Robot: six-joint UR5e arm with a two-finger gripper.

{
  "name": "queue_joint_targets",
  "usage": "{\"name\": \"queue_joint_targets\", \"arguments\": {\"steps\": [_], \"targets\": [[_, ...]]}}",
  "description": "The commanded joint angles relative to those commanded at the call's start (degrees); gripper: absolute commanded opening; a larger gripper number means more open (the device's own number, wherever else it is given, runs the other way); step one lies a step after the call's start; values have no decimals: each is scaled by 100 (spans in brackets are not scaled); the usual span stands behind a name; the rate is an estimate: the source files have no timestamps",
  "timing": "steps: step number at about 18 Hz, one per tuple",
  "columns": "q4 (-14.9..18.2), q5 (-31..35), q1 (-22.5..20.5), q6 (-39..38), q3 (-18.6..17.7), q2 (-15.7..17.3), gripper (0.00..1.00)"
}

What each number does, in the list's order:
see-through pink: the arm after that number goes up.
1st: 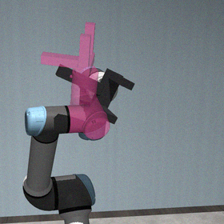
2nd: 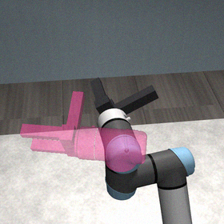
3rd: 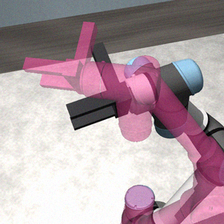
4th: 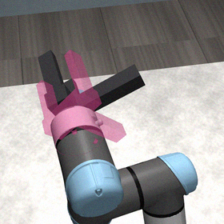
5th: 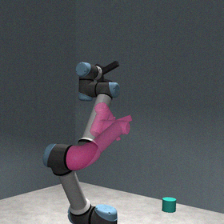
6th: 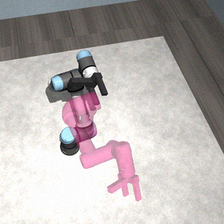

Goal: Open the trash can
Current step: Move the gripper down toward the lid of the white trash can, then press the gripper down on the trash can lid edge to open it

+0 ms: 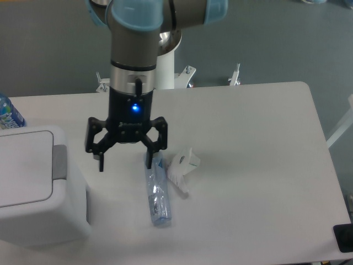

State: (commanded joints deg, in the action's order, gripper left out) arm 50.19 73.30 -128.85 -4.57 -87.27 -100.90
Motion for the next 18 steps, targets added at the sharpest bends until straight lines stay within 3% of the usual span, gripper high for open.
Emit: {"name": "queue_joint_targets", "arguments": {"steps": [18], "targets": [[9, -9, 404, -17, -149, 0, 100]]}}
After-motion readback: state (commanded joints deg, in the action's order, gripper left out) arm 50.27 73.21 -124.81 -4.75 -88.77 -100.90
